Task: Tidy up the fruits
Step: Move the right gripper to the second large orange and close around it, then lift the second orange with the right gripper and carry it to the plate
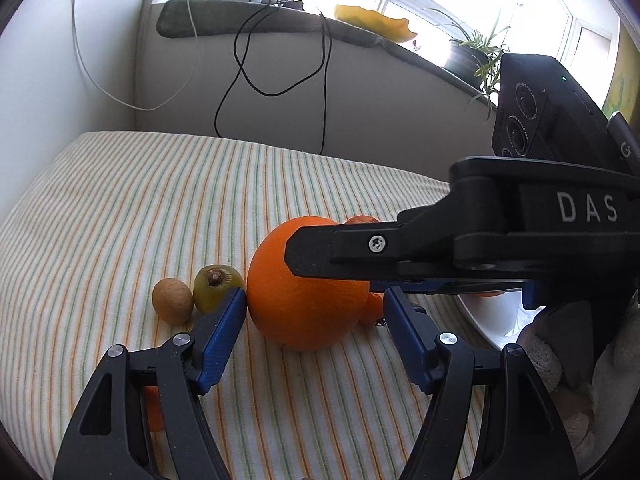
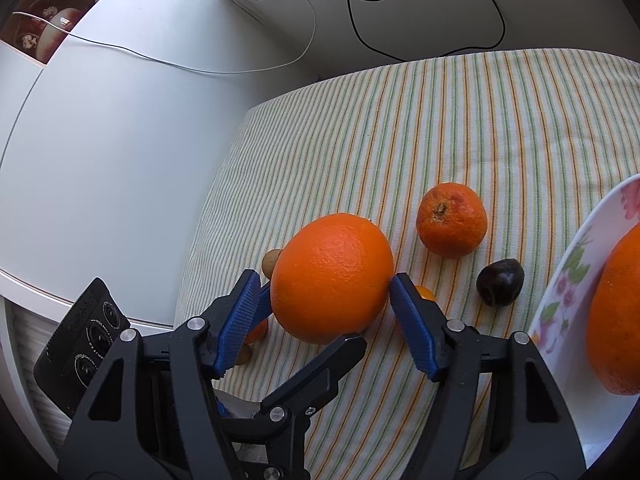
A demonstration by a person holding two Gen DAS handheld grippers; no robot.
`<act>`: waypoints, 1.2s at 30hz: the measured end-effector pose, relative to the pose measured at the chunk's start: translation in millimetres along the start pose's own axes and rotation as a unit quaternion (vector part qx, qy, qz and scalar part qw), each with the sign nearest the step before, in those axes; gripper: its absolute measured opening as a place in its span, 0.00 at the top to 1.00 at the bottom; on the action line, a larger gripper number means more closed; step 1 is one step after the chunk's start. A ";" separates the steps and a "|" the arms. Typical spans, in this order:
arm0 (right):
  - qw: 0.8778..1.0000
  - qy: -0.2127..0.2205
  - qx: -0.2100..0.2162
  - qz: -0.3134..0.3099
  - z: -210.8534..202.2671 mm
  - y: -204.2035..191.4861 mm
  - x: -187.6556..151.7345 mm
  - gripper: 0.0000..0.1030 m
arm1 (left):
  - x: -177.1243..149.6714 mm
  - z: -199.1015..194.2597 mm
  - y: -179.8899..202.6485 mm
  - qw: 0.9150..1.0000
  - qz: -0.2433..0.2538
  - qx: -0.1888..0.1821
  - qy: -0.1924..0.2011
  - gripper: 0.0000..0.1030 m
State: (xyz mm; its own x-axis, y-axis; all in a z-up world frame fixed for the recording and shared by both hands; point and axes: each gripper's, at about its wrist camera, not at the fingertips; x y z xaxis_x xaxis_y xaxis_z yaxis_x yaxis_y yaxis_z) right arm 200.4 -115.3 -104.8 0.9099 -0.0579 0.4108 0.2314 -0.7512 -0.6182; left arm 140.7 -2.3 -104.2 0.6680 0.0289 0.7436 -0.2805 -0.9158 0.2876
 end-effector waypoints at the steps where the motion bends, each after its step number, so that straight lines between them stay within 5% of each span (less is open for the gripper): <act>1: 1.000 0.000 0.000 0.002 0.1 1.0 1.1 0.32 | -0.3 0.1 -0.1 1.000 0.000 0.000 0.000 0.32; 12: 1.000 -0.003 -0.005 0.003 12.7 -2.4 8.5 0.35 | -0.3 0.9 0.6 1.000 0.002 0.011 0.001 0.40; 36: 1.000 -0.019 -0.010 0.004 36.9 -12.5 16.0 0.28 | 2.1 0.4 -3.6 1.000 0.007 0.001 -0.010 0.36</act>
State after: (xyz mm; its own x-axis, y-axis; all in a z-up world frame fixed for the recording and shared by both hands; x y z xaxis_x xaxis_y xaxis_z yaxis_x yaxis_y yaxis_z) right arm 224.8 -82.6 -115.2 0.9244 -0.0385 0.3794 0.2176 -0.7638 -0.6077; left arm 143.4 0.8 -104.0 0.6774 0.0092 0.7356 -0.2882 -0.9167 0.2769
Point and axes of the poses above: each gripper's, at about its wrist camera, not at the fingertips, and z roughly the way its jaws point, y to its right, x to its top, and after that the axes turned 4 degrees about y, right-handed
